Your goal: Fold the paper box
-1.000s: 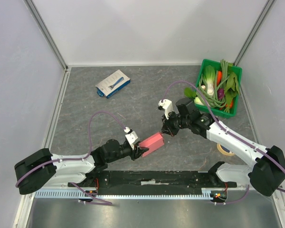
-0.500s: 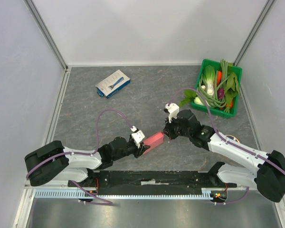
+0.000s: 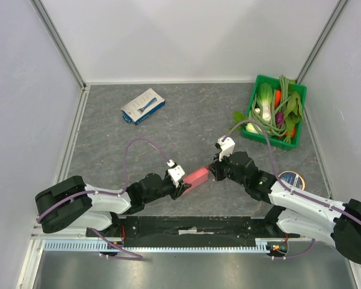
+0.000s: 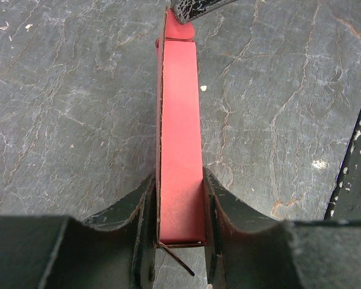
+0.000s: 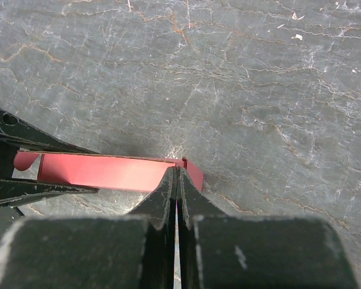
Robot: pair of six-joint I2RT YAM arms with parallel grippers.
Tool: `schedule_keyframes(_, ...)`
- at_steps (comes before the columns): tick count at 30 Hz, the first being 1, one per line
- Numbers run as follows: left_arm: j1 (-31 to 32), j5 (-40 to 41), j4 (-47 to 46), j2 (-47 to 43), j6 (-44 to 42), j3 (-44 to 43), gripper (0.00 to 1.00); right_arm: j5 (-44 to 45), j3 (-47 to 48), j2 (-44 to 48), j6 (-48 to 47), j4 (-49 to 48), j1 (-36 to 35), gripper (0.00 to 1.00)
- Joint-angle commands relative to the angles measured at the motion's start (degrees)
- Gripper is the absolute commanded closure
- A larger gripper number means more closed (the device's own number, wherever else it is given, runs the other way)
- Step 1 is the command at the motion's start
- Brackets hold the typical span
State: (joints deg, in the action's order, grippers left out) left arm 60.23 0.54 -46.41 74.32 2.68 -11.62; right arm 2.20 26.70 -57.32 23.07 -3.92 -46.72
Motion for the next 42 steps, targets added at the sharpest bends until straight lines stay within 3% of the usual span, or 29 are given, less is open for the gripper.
schedule_keyframes(1, -0.37, 3.33, -2.89, 0.29, -2.06, -1.57, 0.85, 3.95, -2.96, 2.56, 1.63, -4.86, -1.97, 1.00)
schedule_keyframes(12, -0.37, 2.81, -2.46, 1.08, -2.50, -2.18, 0.86, 7.20, -3.68, 4.49, 2.42, -4.78, -4.52, 1.00)
schedule_keyframes(15, -0.29, 2.80, -1.22, 1.09, -2.59, -2.27, 0.87, 9.93, 3.23, 4.85, 0.41, 3.46, -4.09, 0.99)
schedule_keyframes(17, -0.37, 2.72, -1.22, 0.91, -2.59, -2.18, 0.87, 10.19, 8.34, 2.23, -5.38, 12.48, -3.64, 0.88)
schedule_keyframes(20, -0.37, 2.72, -1.31, 0.56, -2.59, -1.92, 0.87, 7.04, 13.90, -0.50, -12.94, 15.96, -2.94, 0.73)
schedule_keyframes(26, -0.37, 1.93, -0.87, -1.19, -2.59, -1.22, 0.87, -8.24, 17.07, -7.17, -21.48, 17.37, 1.63, 0.70)
schedule_keyframes(34, -0.37, 1.22, -0.61, -3.84, -2.59, 0.45, 0.87, -26.00, 16.10, -12.64, -21.58, 12.36, 8.66, 0.66)
schedule_keyframes(42, -0.29, 0.70, -1.58, -2.87, -2.59, 0.37, 0.88, -24.96, 16.10, -12.55, -21.14, 12.71, 10.24, 0.63)
